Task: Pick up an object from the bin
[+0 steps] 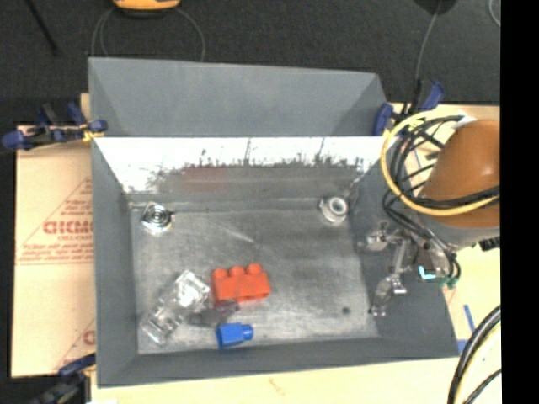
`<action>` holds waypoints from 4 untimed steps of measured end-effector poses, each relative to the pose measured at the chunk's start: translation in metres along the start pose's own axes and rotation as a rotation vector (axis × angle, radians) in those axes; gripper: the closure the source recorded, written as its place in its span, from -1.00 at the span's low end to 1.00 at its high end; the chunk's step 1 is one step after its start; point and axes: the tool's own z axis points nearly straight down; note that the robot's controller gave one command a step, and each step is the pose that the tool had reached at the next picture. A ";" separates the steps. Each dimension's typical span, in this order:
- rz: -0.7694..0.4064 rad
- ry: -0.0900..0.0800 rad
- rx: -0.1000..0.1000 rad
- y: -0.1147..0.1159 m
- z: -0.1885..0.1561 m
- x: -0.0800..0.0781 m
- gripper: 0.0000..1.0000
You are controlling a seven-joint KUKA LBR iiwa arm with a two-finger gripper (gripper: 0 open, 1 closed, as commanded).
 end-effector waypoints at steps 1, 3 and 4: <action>-0.247 -0.008 -0.001 0.051 0.058 -0.057 -1.00; -0.395 -0.019 0.002 0.197 0.115 -0.003 -1.00; -0.395 -0.029 0.001 0.197 0.112 -0.007 1.00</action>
Offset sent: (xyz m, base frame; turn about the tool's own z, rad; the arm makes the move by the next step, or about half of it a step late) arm 0.0557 0.0498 -0.0568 -0.2459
